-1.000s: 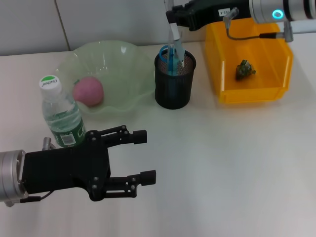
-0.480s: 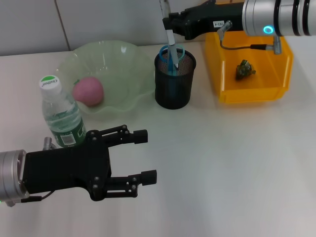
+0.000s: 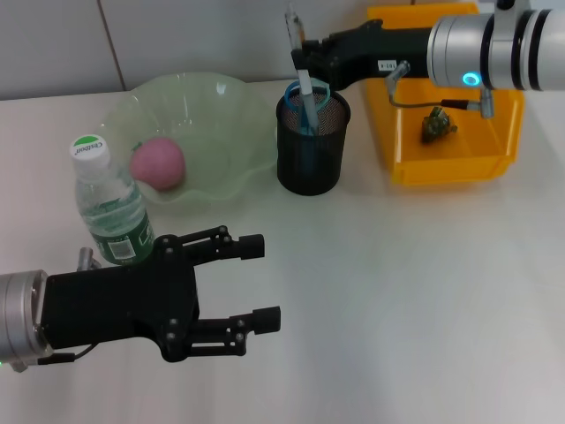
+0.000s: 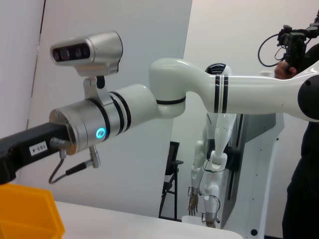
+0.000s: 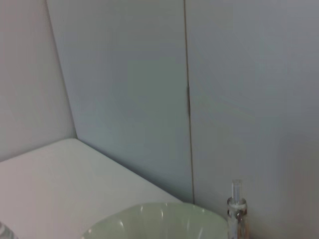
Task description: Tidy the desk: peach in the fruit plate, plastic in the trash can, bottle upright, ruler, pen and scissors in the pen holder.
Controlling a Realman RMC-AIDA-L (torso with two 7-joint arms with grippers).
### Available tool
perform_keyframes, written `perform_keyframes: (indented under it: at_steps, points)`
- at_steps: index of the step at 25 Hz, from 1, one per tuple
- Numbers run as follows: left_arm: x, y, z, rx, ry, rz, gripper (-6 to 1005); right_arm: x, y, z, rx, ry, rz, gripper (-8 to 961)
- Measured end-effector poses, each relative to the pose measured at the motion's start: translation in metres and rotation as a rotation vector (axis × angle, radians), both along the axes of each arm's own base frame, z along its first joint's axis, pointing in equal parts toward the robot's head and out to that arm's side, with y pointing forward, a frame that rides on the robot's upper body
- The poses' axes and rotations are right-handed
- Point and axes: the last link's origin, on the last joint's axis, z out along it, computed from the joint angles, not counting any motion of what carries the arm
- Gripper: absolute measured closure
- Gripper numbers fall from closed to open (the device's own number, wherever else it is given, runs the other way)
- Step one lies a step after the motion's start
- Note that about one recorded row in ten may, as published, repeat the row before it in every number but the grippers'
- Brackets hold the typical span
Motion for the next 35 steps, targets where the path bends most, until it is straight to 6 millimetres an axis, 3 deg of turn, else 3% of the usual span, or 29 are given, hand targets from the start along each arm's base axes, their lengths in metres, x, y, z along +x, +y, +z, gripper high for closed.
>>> perform_keyframes:
  at_steps: [13,22,30,32,35]
  points:
    - [0.0,-0.001,0.0,-0.004,-0.001,0.0,185,0.011,-0.005,-0.008,-0.011,0.019,-0.008,742]
    - [-0.001,-0.002,0.0,-0.008,-0.002,0.005,185,0.022,-0.011,-0.001,0.002,0.034,-0.031,732]
    - [0.0,-0.001,0.0,-0.007,-0.001,0.003,185,0.023,-0.023,0.019,0.048,0.183,-0.017,394]
    - [0.0,-0.001,0.0,-0.007,-0.002,0.002,185,0.025,-0.036,0.031,0.032,0.297,0.003,296]
    - [0.0,-0.001,0.0,-0.008,-0.004,0.002,184,0.031,-0.05,0.041,0.016,0.366,0.042,237]
